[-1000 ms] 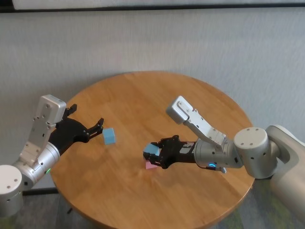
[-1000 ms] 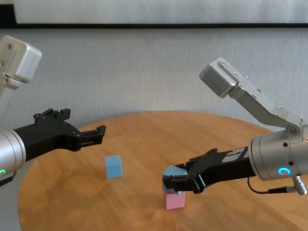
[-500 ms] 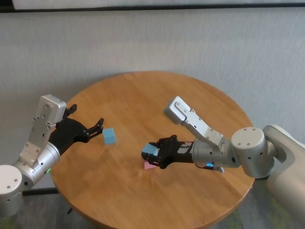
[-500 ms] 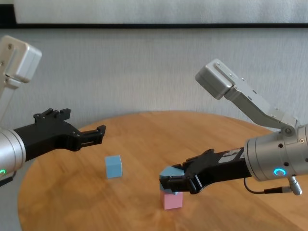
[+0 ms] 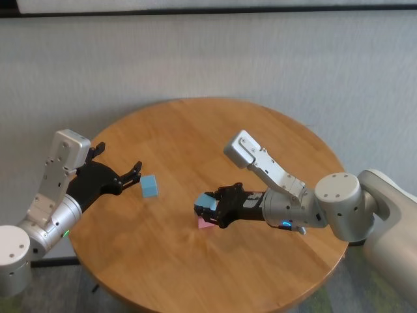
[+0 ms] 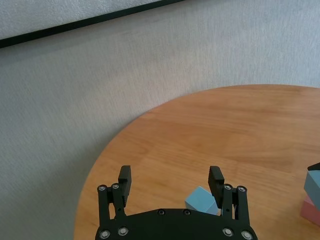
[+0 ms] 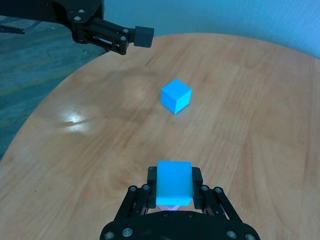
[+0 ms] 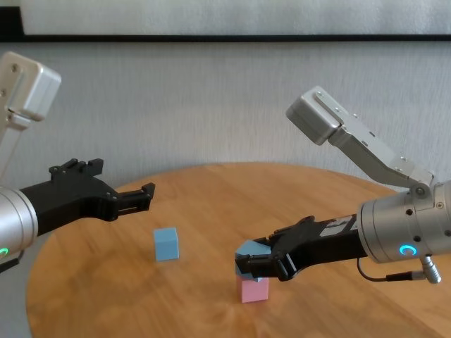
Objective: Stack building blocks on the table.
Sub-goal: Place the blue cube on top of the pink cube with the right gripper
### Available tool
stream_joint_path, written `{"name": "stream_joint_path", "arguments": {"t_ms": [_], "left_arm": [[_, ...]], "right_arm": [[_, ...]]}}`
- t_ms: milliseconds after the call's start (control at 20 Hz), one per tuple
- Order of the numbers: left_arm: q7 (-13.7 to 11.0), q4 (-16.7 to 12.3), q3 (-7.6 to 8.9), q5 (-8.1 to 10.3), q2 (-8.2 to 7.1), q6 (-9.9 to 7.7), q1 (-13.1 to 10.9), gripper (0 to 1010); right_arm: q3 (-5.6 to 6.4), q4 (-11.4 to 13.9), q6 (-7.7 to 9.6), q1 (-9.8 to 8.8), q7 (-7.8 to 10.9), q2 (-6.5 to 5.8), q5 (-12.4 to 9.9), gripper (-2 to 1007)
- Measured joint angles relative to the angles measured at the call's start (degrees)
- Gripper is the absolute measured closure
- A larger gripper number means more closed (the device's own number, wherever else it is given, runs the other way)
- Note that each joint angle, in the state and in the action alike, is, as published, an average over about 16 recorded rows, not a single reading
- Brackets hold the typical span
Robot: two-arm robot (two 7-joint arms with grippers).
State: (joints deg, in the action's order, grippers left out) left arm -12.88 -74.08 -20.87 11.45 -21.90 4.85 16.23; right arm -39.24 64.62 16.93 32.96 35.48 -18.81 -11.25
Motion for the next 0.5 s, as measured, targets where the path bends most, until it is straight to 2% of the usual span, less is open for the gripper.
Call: {"name": "stream_joint_path", "arguments": {"t_ms": [250, 500], "left_arm": [[0.0, 0.0, 0.0, 0.0, 0.0, 0.0, 0.0, 10], [0.0, 0.0, 0.0, 0.0, 0.0, 0.0, 0.0, 10]], "right_arm": [[-0.05, -0.1, 0.05, 0.07, -0.04, 0.02, 0.2, 614], [-0.05, 0.0, 0.09, 0.02, 0.05, -0.02, 0.2, 516]]}}
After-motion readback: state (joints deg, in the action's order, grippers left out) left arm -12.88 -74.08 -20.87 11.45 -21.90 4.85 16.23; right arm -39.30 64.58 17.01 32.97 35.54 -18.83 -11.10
